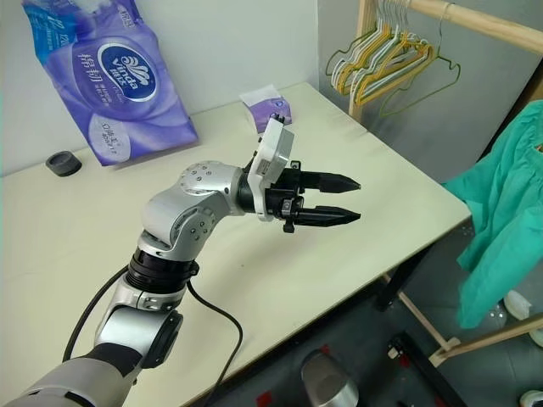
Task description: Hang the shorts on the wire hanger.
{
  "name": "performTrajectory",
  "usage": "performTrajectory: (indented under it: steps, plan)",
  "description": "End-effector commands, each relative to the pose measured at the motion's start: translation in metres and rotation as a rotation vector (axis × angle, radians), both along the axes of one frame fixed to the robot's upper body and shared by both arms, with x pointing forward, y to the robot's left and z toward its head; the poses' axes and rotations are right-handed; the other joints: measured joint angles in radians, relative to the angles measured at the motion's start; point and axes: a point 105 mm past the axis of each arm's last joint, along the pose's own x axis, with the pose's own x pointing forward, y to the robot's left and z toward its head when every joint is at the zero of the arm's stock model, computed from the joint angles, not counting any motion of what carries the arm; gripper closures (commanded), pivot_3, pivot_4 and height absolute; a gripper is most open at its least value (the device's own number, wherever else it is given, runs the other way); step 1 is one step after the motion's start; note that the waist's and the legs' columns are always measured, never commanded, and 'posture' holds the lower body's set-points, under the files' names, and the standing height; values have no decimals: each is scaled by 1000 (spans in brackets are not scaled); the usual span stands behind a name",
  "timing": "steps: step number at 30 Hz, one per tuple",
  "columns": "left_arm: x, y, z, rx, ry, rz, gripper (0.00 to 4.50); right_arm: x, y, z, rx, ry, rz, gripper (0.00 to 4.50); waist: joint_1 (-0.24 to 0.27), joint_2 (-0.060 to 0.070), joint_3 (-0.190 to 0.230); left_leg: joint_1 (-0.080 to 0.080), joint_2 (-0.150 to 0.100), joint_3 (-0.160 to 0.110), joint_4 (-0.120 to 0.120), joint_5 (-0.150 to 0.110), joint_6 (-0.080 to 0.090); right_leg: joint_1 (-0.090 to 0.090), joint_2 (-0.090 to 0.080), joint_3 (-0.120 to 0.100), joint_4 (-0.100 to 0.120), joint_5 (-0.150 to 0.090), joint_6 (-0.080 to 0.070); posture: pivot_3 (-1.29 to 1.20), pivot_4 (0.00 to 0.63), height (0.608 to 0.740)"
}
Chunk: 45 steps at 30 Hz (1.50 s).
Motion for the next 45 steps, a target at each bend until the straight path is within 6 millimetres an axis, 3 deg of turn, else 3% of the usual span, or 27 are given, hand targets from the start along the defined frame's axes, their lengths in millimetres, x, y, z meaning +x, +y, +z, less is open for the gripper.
performTrajectory:
  steps: [1,10,18,20,24,27,32,36,39,45]
  plan:
    - [0,-1,8,-3,-65,3,1904,-4,9,42,-219,-142,-4,40,1,0,0,0,0,0,0,0,0,0,0,0,0,0,0,-619,128,740]
    - [7,5,5,14,-88,59,1904,3,36,85,-442,-397,25,40,3,2,-2,0,-1,0,1,0,0,0,-4,0,1,2,-1,-573,108,740]
    - [10,11,1,23,-105,115,1904,22,85,96,-601,-538,226,40,8,3,-3,0,-1,0,1,0,0,0,-5,-1,2,2,-2,-521,91,740]
    - [14,16,0,22,-121,175,1904,30,110,92,-650,-591,339,40,12,2,-5,0,-1,-1,1,0,0,0,-6,-1,2,3,-3,-484,83,740]
    - [33,40,-1,-3,-145,421,1904,43,177,60,-640,-694,654,40,23,1,-12,0,-1,-1,2,0,0,0,-6,-3,4,3,-2,-444,74,740]
    - [43,65,-6,-20,-129,607,1904,49,206,33,-568,-713,770,40,47,1,-12,0,0,-2,3,0,0,-1,-6,-4,6,3,-2,-374,60,740]
    - [59,123,-22,-57,-77,1012,1904,58,255,-19,-464,-718,935,40,135,1,-29,-4,0,-4,4,1,0,-11,-6,-5,11,3,-3,-286,39,740]
    - [53,160,-41,-18,-91,1278,1904,64,276,-60,-388,-701,961,40,211,-4,-40,-7,0,-8,5,1,0,-15,-6,-6,15,3,-3,-218,26,740]
    - [43,191,-56,-116,0,1482,1904,65,289,-98,-304,-662,995,40,274,-7,-51,-9,0,-11,7,1,-1,-17,-6,-8,16,3,-3,-172,21,740]
    - [18,258,-111,-161,115,1975,1904,71,298,-166,-219,-560,935,40,394,-7,-67,-16,-1,-16,17,0,-2,-18,-6,-13,16,6,-7,-90,13,740]
